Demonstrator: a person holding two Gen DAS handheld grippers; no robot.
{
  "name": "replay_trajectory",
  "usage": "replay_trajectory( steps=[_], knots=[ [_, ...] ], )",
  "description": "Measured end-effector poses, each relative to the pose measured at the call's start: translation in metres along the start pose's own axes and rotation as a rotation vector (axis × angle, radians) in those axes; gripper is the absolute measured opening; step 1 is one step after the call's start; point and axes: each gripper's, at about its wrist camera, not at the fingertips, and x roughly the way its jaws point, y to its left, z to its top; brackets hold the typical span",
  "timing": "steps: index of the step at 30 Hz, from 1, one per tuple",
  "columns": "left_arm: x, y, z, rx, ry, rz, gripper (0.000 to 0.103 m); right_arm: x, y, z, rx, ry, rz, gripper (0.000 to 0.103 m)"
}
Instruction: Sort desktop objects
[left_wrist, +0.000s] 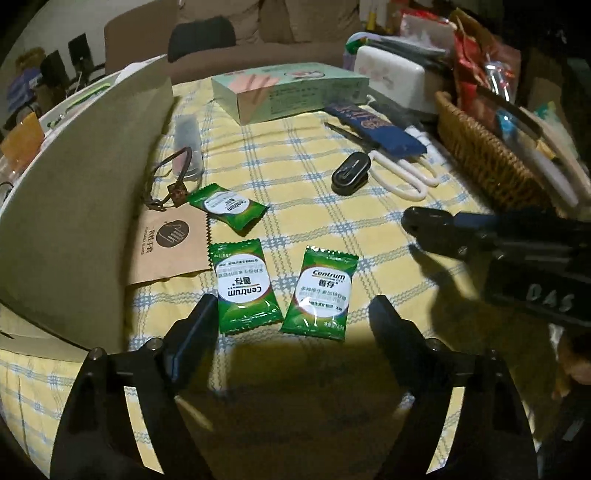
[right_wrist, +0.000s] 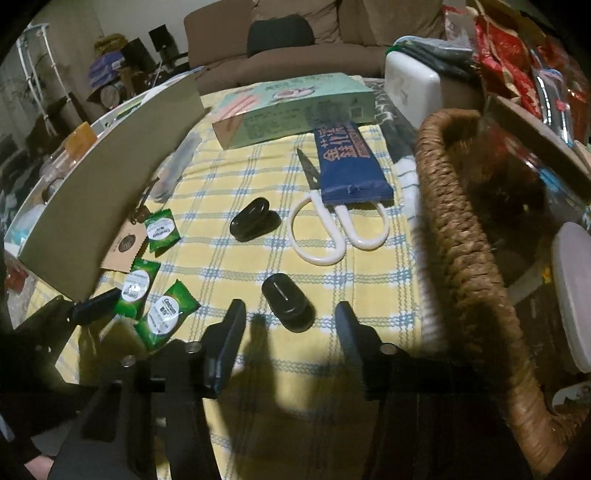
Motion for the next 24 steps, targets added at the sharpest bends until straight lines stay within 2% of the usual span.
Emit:
replay_trajectory(
  steps=[1,6,9,10,11,15,19,24],
  knots=[
    [-0.001,0.001,0.001,-0.004,-0.003,-0.003,0.072,0.002,0.001,0.000,-0.008,0.000,0.004,0.046],
    [-0.006,0.009,0.000,-0.040,0.002,-0.034,0.069,0.011,0.008,0.002,-0.045,0.005,0.006,0.044],
    [-0.020,0.011,0.000,-0.064,-0.021,-0.092,0.069,0.014,0.010,0.003,-0.060,-0.001,0.008,0.044],
    [-0.025,0.010,0.002,-0.059,-0.027,-0.116,0.069,0.014,0.009,0.003,-0.065,-0.002,0.009,0.038],
    [-0.028,0.009,0.005,-0.053,-0.034,-0.135,0.069,0.014,0.009,0.003,-0.068,-0.004,0.008,0.022],
    [-0.031,0.005,0.029,-0.017,-0.051,-0.174,0.072,0.010,-0.001,0.002,-0.019,-0.002,0.035,0.022],
    [-0.006,-0.004,0.060,0.058,-0.006,-0.178,0.073,-0.009,-0.012,-0.005,0.057,0.001,0.061,0.022],
    [0.038,-0.022,0.082,0.125,0.063,-0.212,0.065,-0.031,-0.029,-0.014,0.149,-0.007,0.106,0.022]
  ],
)
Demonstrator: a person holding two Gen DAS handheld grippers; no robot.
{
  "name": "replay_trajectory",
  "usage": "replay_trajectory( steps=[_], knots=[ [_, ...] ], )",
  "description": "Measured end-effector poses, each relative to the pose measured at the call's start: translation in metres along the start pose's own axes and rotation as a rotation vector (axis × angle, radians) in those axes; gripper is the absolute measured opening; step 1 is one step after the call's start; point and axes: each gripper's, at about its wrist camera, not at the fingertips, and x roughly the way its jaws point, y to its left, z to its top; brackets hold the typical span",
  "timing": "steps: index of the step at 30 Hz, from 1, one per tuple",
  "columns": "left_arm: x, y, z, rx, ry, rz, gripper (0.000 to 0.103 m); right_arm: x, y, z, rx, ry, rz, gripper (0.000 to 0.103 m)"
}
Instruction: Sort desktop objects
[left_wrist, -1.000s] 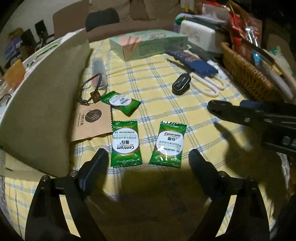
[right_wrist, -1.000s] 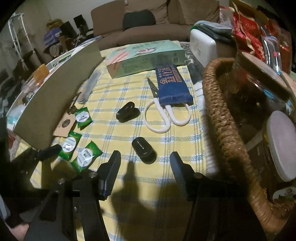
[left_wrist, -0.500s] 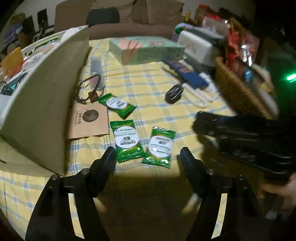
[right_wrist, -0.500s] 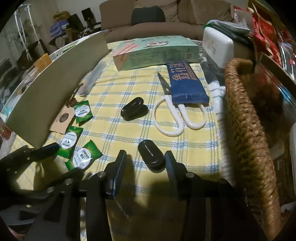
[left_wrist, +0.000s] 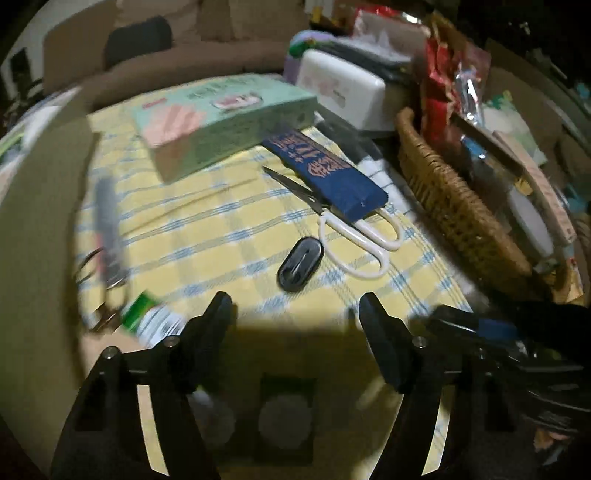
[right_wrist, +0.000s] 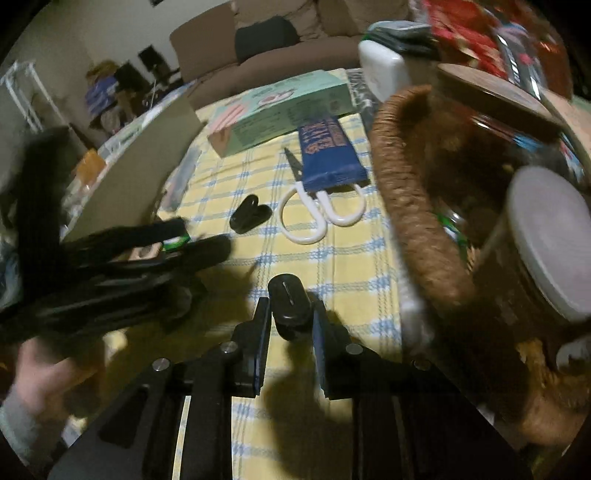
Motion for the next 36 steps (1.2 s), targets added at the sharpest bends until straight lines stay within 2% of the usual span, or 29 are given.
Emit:
replay_trajectory(
  steps=[3,6,7,8,9,14,16,19,23,26,31,36],
  knots=[
    [0.021,0.001,0.010,0.017,0.029,-0.004,0.056,-0.006,-0.003,0.002,0.020,-0.015,0.009,0.022],
    [0.027,0.002,0.019,0.023,0.015,-0.005,0.051,-0.004,-0.002,0.004,0.016,-0.011,0.016,0.022],
    [0.029,0.002,0.022,0.020,0.015,-0.007,0.042,-0.002,0.000,0.004,0.009,-0.006,0.014,0.022],
    [0.030,0.003,0.024,0.017,0.012,-0.021,0.026,0.000,0.002,0.004,-0.001,-0.001,0.009,0.022],
    [0.030,0.005,0.024,0.011,0.012,-0.054,0.021,0.001,0.004,0.004,-0.008,0.003,0.005,0.022],
    [0.016,0.005,0.014,0.010,-0.042,-0.050,0.019,-0.001,0.008,0.005,-0.024,-0.009,-0.009,0.022],
    [0.006,0.007,0.011,-0.015,-0.054,-0.079,0.019,-0.001,0.010,0.006,-0.035,-0.016,-0.019,0.022],
    [-0.019,0.007,0.007,-0.043,-0.076,-0.118,0.019,-0.007,0.014,0.010,-0.042,-0.034,-0.025,0.022],
    [-0.077,0.013,0.002,-0.066,-0.126,-0.183,0.019,-0.029,0.030,0.017,-0.068,-0.093,-0.010,0.022],
    [-0.125,0.035,0.004,-0.103,-0.160,-0.230,0.019,-0.043,0.061,0.025,-0.109,-0.121,0.027,0.022],
    [-0.190,0.099,0.003,-0.180,-0.199,-0.226,0.019,-0.049,0.137,0.046,-0.174,-0.132,0.162,0.022],
    [-0.216,0.169,-0.003,-0.275,-0.200,-0.180,0.019,-0.022,0.220,0.074,-0.295,-0.097,0.199,0.022]
  ],
)
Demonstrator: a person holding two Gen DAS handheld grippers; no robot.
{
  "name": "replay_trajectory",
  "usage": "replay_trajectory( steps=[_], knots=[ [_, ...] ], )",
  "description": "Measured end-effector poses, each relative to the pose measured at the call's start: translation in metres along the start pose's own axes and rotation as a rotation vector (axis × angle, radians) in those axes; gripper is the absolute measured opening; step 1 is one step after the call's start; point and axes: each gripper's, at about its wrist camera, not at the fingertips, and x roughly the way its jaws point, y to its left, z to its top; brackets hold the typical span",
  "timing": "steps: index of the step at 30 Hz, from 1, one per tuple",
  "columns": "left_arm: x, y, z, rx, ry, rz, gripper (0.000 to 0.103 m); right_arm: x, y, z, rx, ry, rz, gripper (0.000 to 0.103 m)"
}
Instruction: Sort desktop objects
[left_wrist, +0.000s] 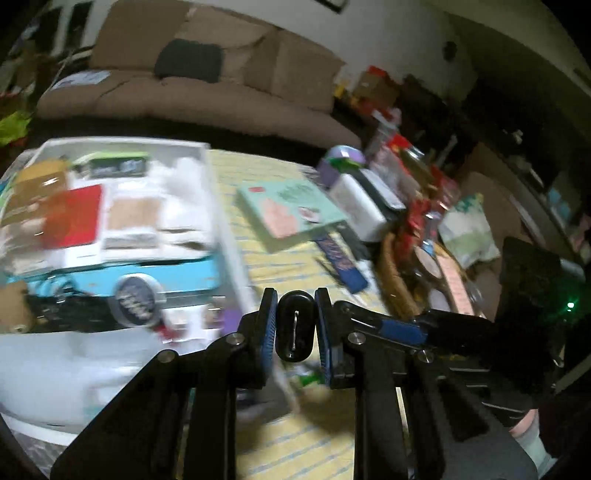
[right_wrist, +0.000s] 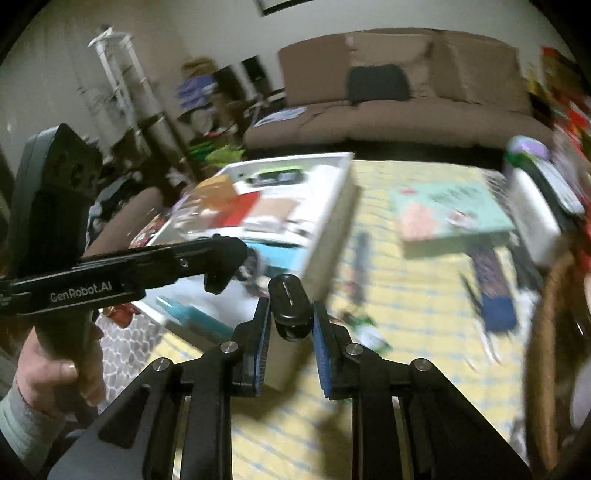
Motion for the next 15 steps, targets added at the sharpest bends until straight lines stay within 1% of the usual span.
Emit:
replay_trajectory(
  steps=[3,5,7,9,10,15],
  knots=[
    [0.003,0.033,0.003,-0.061,0.012,0.014,0.019,0.031,0.022,0.013,-0.036,0.028,-0.005,0.022],
    [0.012,0.052,0.003,-0.107,0.025,0.007,0.019,0.056,0.033,0.019,-0.056,0.055,-0.026,0.022],
    [0.022,0.064,0.003,-0.131,0.040,0.004,0.019,0.078,0.037,0.021,-0.078,0.081,-0.066,0.022],
    [0.033,0.070,0.005,-0.138,0.055,0.008,0.019,0.095,0.037,0.021,-0.085,0.101,-0.098,0.022],
    [0.037,0.073,0.005,-0.140,0.066,0.009,0.019,0.102,0.034,0.019,-0.080,0.110,-0.101,0.022],
    [0.063,0.075,0.009,-0.145,0.109,0.023,0.020,0.114,0.030,0.012,-0.102,0.119,-0.137,0.024]
  ],
)
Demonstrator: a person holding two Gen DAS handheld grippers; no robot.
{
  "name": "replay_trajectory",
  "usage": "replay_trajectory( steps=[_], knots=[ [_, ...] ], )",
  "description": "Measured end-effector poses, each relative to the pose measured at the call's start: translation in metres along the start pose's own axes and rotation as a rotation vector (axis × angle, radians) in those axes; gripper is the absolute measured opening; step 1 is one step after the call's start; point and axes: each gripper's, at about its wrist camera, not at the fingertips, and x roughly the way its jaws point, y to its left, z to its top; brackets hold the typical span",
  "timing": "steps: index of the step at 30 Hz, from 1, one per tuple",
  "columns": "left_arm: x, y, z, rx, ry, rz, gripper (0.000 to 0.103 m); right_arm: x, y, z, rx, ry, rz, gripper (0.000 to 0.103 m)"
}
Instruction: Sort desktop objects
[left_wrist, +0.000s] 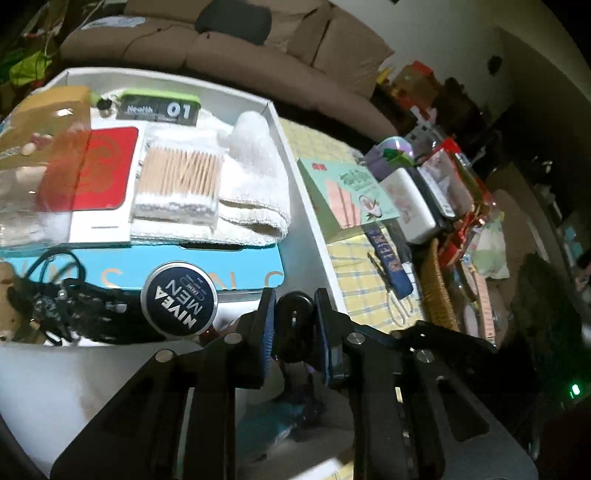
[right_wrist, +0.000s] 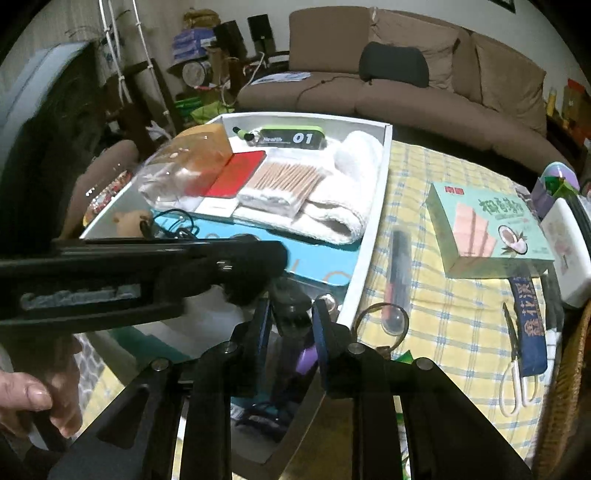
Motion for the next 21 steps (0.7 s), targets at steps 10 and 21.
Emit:
replay_trajectory(
  steps=[10,21],
  knots=[
    [-0.001,0.002,-0.004,-0.018,-0.003,0.019,0.037,-0.024,-0.005,0.001,0.025,-0.053,0.013,0.034],
    [-0.044,-0.026,-0.038,0.103,-0.075,0.151,0.067,-0.062,-0.016,-0.014,0.058,-0.080,0.009,0.042]
  ],
)
